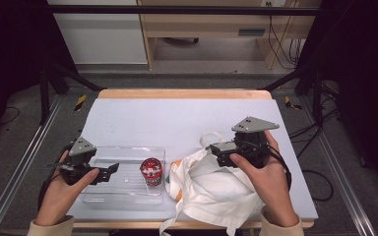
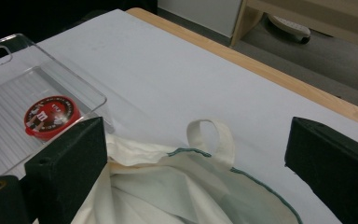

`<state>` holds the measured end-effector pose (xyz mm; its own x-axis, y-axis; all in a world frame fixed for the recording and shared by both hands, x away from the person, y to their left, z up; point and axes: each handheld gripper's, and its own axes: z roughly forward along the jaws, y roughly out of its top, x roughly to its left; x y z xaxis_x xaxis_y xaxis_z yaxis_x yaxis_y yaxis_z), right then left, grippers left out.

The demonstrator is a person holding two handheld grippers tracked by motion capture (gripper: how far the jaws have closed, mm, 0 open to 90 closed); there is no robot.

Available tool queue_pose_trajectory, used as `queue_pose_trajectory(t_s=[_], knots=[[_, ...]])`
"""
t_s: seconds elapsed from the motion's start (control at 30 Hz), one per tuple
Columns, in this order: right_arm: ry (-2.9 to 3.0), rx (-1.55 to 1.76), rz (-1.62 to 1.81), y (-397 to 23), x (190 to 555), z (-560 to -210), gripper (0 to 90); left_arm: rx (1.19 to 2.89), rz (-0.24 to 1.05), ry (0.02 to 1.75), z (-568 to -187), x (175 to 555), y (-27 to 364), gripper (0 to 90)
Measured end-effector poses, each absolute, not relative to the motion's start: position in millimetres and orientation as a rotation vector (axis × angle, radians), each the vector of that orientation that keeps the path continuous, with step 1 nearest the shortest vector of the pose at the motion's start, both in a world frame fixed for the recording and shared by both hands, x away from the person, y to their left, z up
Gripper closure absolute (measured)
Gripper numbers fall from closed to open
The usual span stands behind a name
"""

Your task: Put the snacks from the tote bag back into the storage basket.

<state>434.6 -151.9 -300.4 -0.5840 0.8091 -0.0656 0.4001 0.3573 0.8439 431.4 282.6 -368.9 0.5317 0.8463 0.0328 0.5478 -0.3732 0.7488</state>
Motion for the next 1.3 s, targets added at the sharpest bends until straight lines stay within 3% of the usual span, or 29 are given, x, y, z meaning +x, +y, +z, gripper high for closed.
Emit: queue_pose_trajectory(t_s=[0.5,0.97,1.3], knots=[[2.068,1.146,1.095,-193.1,427.5,-300.4,6.0,2.06,0.557,1.136,-367.2,430.3,289.8,6.2],[1.946,1.374,1.068,-270.3,422.0,-339.4,6.6,2.06,0.577,1.145,-371.0,431.2,298.9,5.9],[1.926,1.462,1.055,-289.4,424.9,-369.0,7.4,2.055,0.582,1.162,-374.0,432.6,306.3,5.9]])
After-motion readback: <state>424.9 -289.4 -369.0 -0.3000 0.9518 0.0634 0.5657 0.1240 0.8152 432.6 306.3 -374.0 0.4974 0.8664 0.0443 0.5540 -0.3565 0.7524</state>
